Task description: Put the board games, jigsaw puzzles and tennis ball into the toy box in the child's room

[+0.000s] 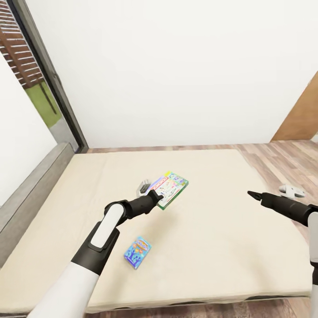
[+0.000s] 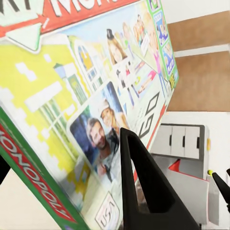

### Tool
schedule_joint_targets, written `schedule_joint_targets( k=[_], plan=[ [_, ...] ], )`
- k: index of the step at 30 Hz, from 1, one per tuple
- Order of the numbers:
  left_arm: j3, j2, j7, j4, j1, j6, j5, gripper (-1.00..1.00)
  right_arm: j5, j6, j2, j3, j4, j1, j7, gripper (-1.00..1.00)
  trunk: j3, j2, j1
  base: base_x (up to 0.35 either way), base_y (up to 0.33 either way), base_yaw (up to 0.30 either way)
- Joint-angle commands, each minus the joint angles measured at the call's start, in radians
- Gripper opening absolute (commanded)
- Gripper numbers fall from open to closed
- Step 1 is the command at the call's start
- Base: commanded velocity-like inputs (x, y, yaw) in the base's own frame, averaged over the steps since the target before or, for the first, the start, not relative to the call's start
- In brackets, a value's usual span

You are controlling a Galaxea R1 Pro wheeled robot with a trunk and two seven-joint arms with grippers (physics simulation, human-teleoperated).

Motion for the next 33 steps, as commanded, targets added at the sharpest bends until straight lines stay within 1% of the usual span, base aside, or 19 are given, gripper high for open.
schedule_joint_targets(
  k=[1,9,14,19,33],
  plan=[
    [0.000,0.000,0.010,-0.001,-0.001,0.000,0.013,-1.00,-0.009,0.007,0.000,0.000,0.000,-0.001,-0.004,1.00,0.002,0.007,-0.004,0.000,0.000,-0.282],
    [0.001,0.000,0.005,-0.001,0.000,0.001,0.019,-1.00,-0.009,0.007,0.009,0.008,0.000,-0.001,-0.004,1.00,0.027,0.063,-0.035,0.000,0.000,-0.282],
    [0.001,0.000,0.004,-0.001,0.001,0.001,0.019,-1.00,-0.008,0.007,0.012,0.027,0.000,-0.001,-0.004,1.00,0.043,0.098,-0.054,0.000,0.000,-0.282],
    [0.001,0.001,0.004,-0.001,0.001,0.001,0.016,-1.00,-0.008,0.007,0.013,0.038,0.000,0.000,-0.004,1.00,0.059,0.133,-0.073,0.000,0.000,-0.282],
    [0.001,0.001,0.001,-0.001,0.001,0.002,0.018,-1.00,-0.007,0.007,0.013,0.041,0.000,0.000,-0.005,1.00,0.103,0.231,-0.127,0.000,0.000,-0.283]
  ],
)
